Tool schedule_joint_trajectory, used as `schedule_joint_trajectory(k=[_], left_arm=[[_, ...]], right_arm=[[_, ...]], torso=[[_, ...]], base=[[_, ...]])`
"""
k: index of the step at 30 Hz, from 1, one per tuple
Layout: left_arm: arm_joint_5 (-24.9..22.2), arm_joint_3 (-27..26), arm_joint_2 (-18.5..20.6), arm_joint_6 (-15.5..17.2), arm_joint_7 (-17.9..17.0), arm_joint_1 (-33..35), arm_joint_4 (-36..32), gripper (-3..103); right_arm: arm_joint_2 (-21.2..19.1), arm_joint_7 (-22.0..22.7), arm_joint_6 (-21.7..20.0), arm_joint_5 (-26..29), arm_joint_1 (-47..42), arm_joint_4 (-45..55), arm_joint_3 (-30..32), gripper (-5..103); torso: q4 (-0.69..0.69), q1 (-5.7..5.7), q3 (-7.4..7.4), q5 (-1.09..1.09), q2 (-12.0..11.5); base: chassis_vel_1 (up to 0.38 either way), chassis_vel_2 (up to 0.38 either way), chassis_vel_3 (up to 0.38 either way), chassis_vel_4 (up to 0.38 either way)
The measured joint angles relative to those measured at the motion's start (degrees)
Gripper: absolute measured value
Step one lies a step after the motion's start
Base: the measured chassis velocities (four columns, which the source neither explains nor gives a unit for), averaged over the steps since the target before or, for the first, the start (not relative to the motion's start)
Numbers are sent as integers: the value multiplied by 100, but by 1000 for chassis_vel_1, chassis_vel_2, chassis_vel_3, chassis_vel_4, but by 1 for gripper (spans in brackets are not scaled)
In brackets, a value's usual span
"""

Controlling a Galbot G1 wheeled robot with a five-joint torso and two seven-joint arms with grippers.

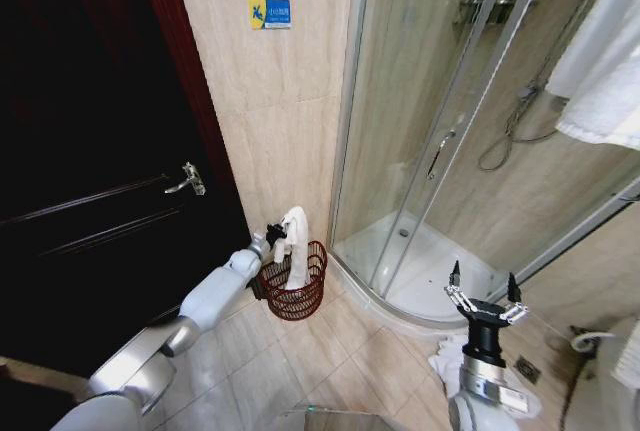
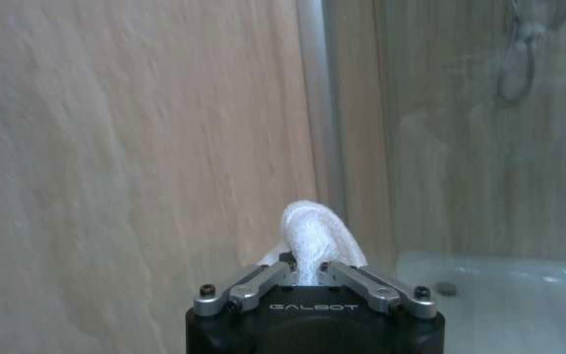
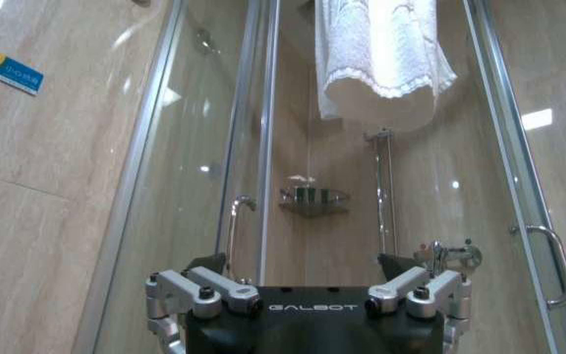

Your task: Discard the used towel into the hamper.

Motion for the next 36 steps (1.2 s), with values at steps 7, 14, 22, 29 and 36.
schedule_joint_trajectory(k=[7,14,22,29,36], left_arm=[[82,524,-195,-120,146,-171,707,3],[497,1072,-547,-396,422,-571,2029,3],[597,1472,-691,-267,518,-761,2352,3],[745,1577,-947,-235,281,-1002,2700,3],[901,1578,-1038,-147,193,-1145,2790,20]], right_arm=[[9,-3,48,-4,-47,-33,3,100],[26,-3,104,-4,-67,-106,12,100],[65,-5,157,-9,-47,-165,-3,100],[62,-3,242,27,-57,-248,7,100],[60,-2,271,70,-100,-228,20,100]], torso=[[0,0,0,0,0],[0,1,0,0,0],[0,1,1,0,0],[0,1,1,0,0],[-1,1,1,0,0]], base=[[0,0,0,0],[0,0,0,0],[0,0,0,0],[0,0,0,0],[0,0,0,0]])
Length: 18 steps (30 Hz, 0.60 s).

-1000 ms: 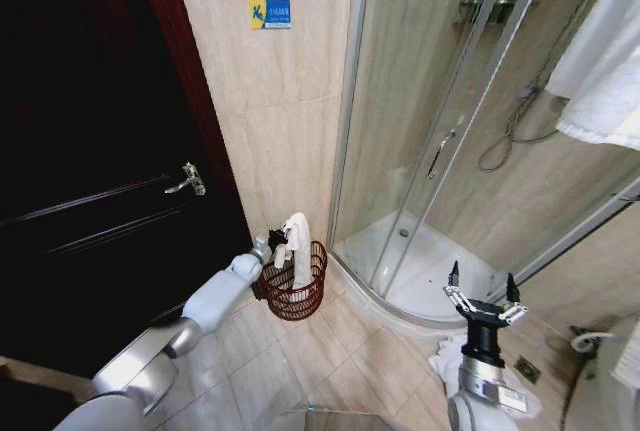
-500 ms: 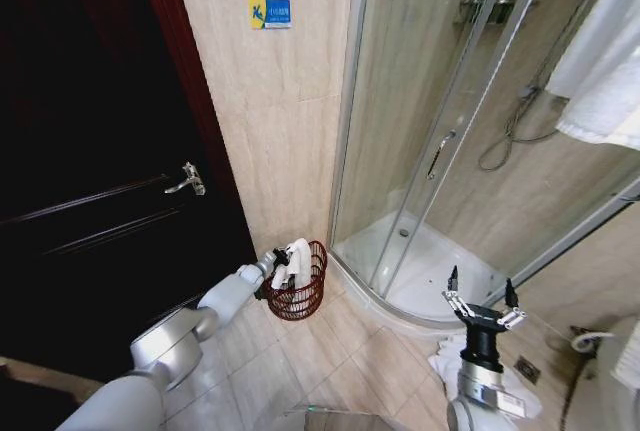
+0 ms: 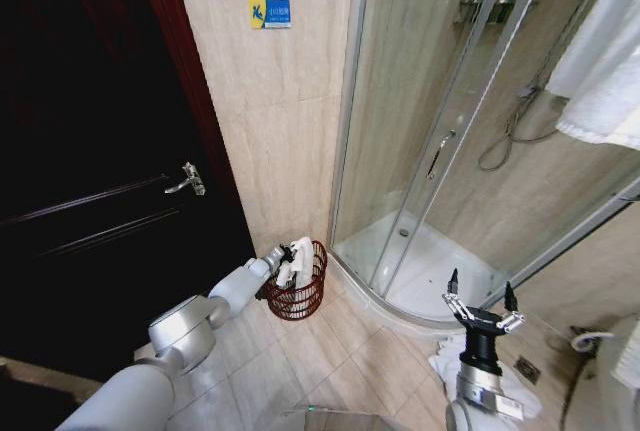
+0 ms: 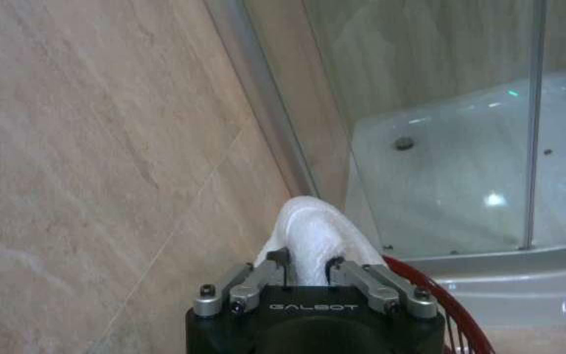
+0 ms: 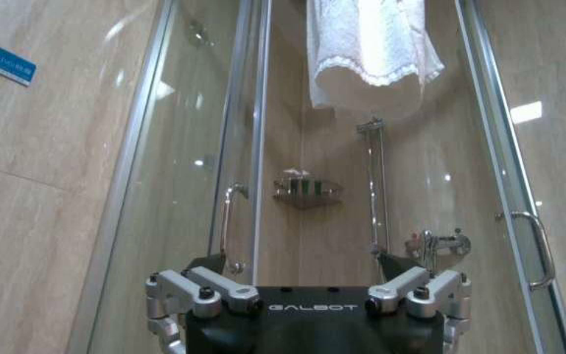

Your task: Discard the used towel into the hamper.

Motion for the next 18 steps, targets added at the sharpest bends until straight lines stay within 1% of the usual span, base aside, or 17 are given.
schedule_joint_trajectory(k=[1,3,4,5,7,8,10,12,13,15,17,18], left_arm=[[70,8,22,38,125,-12,-8,26],[411,65,136,170,568,-22,-49,36],[411,65,136,170,568,-22,-49,36],[595,81,177,258,736,-22,-50,36],[951,98,240,415,891,-22,-44,47],[951,98,240,415,891,-22,-44,47],[1179,143,305,496,1051,-26,-47,58],[1226,164,341,492,1124,-39,-57,70],[1226,164,341,492,1124,-39,-57,70],[1231,158,347,466,1126,-42,-66,81],[1229,146,347,449,1123,-42,-73,81],[1223,119,349,423,1124,-42,-84,86]], right_arm=[[-1,0,2,8,-12,13,7,100],[-2,1,4,19,-44,54,16,100],[-2,1,4,19,-44,54,16,100],[0,1,6,21,-61,74,18,100],[2,3,26,24,-95,81,23,100],[2,3,26,24,-95,81,23,100],[5,5,53,24,-123,74,24,100],[14,8,63,25,-133,57,24,100],[14,8,63,25,-133,57,24,100],[41,8,64,19,-117,47,13,100],[53,7,64,12,-109,47,7,100],[64,2,62,2,-101,49,0,100]], torso=[[0,0,0,0,0],[0,0,0,0,0],[0,0,0,0,0],[1,0,0,0,0],[1,0,0,0,0],[1,0,0,0,0],[1,-1,0,-1,0],[1,-1,0,0,0],[1,-1,0,0,0],[1,-1,0,-1,0],[1,0,0,-1,0],[1,-1,0,0,0]], base=[[0,0,0,0],[0,0,0,0],[0,0,0,0],[0,0,0,0],[0,0,0,0],[0,0,0,0],[0,0,0,0],[0,0,0,0],[0,0,0,0],[0,0,0,0],[0,0,0,0],[0,0,0,0]])
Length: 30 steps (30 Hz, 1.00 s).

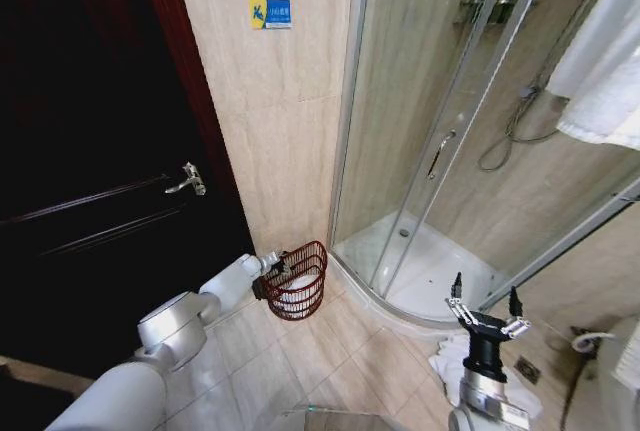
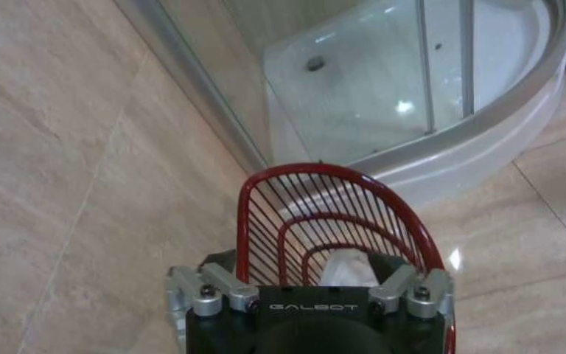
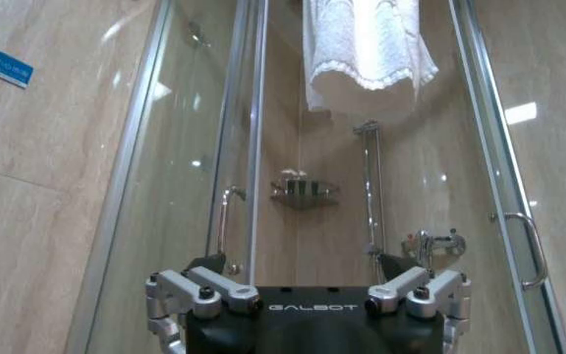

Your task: Discard the used towel into the hamper.

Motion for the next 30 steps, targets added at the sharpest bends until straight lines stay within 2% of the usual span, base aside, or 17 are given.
schedule_joint_trajectory(k=[3,7,8,10,11,13,14,15,17,18,21,23,24,26,27,28,30], left_arm=[[-59,-92,52,-139,117,25,-81,96],[-218,-242,260,-294,145,161,-392,100],[-342,-347,365,-378,54,263,-600,100],[-684,-483,714,-279,-176,544,-1285,100],[-684,-483,714,-279,-176,544,-1285,100],[-1055,-699,1262,27,-428,998,-2155,100],[-1055,-699,1262,27,-428,998,-2155,100],[-1224,-823,1490,154,-557,1200,-2507,100],[-1703,-1453,2012,813,-1089,1890,-3639,100],[-1703,-1453,2012,813,-1089,1890,-3639,100],[-2328,-2537,2415,1761,-1695,3051,-5289,100],[-2499,-3088,2536,2156,-1979,3652,-6121,100],[-2499,-3088,2536,2156,-1979,3652,-6121,100],[-2542,-3666,2554,2426,-2237,4245,-6890,100],[-2565,-3972,2510,2567,-2370,4530,-7200,100],[-2565,-3972,2510,2567,-2370,4530,-7200,100],[-2593,-4564,2333,2811,-2585,5046,-7790,100]], right_arm=[[17,-6,-16,-17,17,8,-3,100],[17,-5,-80,-6,43,30,42,100],[2,-4,-137,15,66,55,68,100],[-38,-3,-227,26,126,93,99,100],[-38,-3,-227,26,126,93,99,100],[-106,-4,-333,19,173,150,122,100],[-106,-4,-333,19,173,150,122,100],[-128,-4,-365,19,183,171,131,100],[-178,-5,-459,29,212,237,197,100],[-178,-5,-459,29,212,237,197,100],[-231,11,-635,117,226,393,270,100],[-251,28,-753,151,253,499,309,100],[-251,28,-753,151,253,499,309,100],[-278,60,-921,186,303,639,342,100],[-295,84,-1026,206,331,724,353,100],[-295,84,-1026,206,331,724,353,100],[-343,136,-1257,238,393,910,375,100]], torso=[[-1,0,0,0,0],[0,0,0,0,0],[0,0,0,0,0],[-2,0,0,-2,0],[-2,0,0,-2,0],[-1,0,0,-2,0],[-1,0,0,-2,0],[-1,0,0,-3,0],[3,-1,0,0,-1],[3,-1,0,0,-1],[2,-2,-1,0,-1],[1,-2,-1,-2,-1],[1,-2,-1,-2,-1],[0,-2,-1,4,0],[0,-2,0,-1,0],[0,-2,0,-1,0],[0,-1,0,3,0]], base=[[0,0,0,0],[0,0,0,0],[0,0,0,0],[0,0,0,0],[0,0,0,0],[0,0,0,0],[0,0,0,0],[0,0,0,0],[0,0,0,0],[0,0,0,0],[0,0,0,0],[0,0,0,0],[0,0,0,0],[0,0,0,0],[0,0,0,0],[0,0,0,0],[0,0,0,0]])
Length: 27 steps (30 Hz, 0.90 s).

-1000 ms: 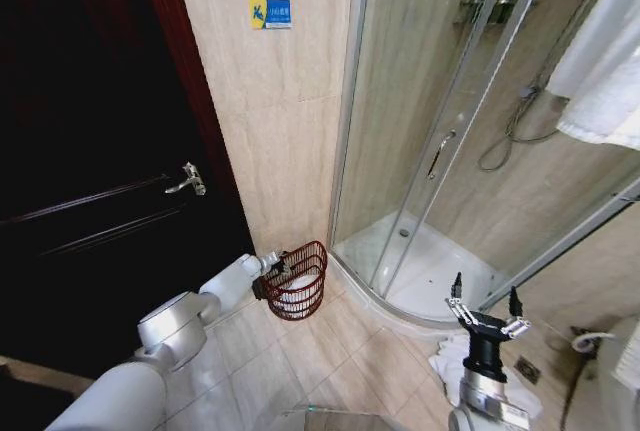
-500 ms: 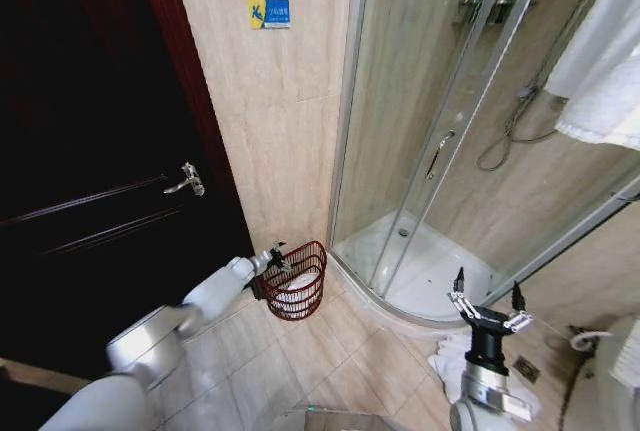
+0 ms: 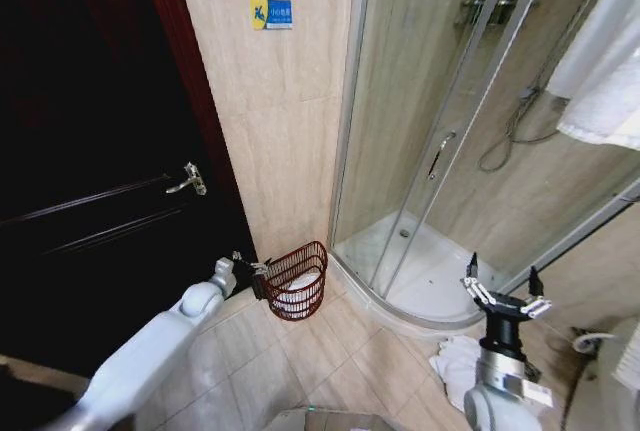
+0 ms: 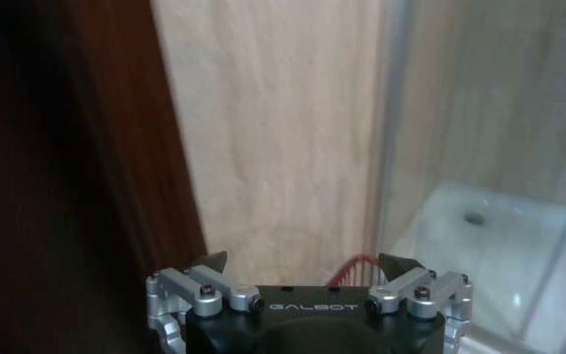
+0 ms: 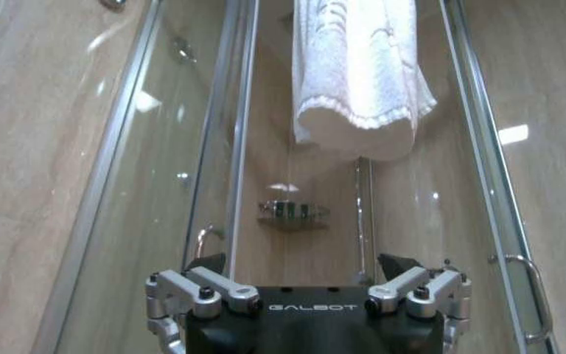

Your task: Discard the used towel into the hamper.

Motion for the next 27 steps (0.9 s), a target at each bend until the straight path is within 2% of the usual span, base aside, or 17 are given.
schedule_joint_trajectory(k=[1,2,5,6,10,12,14,15,18,19,21,23,24,26,27], left_arm=[[0,-296,-130,90,-90,268,-310,100],[0,-296,-130,90,-90,268,-310,100],[81,-923,-592,181,-120,876,-1033,100],[81,-923,-592,181,-120,876,-1033,100],[420,-1587,-1470,194,-28,1457,-1698,100],[458,-1631,-1544,196,-13,1501,-1748,100],[807,-1877,-1976,195,118,1871,-2119,100],[807,-1877,-1976,195,118,1871,-2119,100],[1357,-2030,-2409,74,334,2421,-2623,100],[1357,-2030,-2409,74,334,2421,-2623,100],[1623,-2043,-2667,13,394,2678,-2936,100],[1993,-1986,-2877,-145,455,2893,-3153,100],[1993,-1986,-2877,-145,455,2893,-3153,100],[2447,-1928,-3154,-432,513,3055,-3365,100],[2447,-1928,-3154,-432,513,3055,-3365,100]], right_arm=[[-33,26,-142,12,35,112,13,100],[-33,26,-142,12,35,112,13,100],[-107,84,-482,56,92,355,26,100],[-107,84,-482,56,92,355,26,100],[-115,110,-737,22,130,595,-60,100],[-113,111,-750,12,130,612,-72,100],[-101,111,-804,-53,94,707,-132,100],[-101,111,-804,-53,94,707,-132,100],[-126,109,-827,-70,37,794,-138,100],[-126,109,-827,-70,37,794,-138,100],[-148,108,-859,-45,3,878,-133,100],[-171,97,-903,-15,-57,992,-138,100],[-171,97,-903,-15,-57,992,-138,100],[-198,30,-965,34,-106,1145,-148,100],[-198,30,-965,34,-106,1145,-148,100]], torso=[[0,0,0,-1,0],[0,0,0,-1,0],[-1,1,0,-1,0],[-1,1,0,-1,0],[0,0,0,-2,0],[0,0,0,-2,0],[-2,1,0,-2,0],[-2,1,0,-2,0],[-1,0,0,-2,0],[-1,0,0,-2,0],[0,0,0,-1,0],[-1,0,0,-1,0],[-1,0,0,-1,0],[0,1,0,-2,0],[0,1,0,-2,0]], base=[[0,0,0,0],[0,0,0,0],[0,0,0,0],[0,0,0,0],[0,0,0,0],[0,0,0,0],[0,0,0,0],[0,0,0,0],[0,0,0,0],[0,0,0,0],[0,0,0,0],[0,0,0,0],[0,0,0,0],[0,0,0,0],[0,0,0,0]])
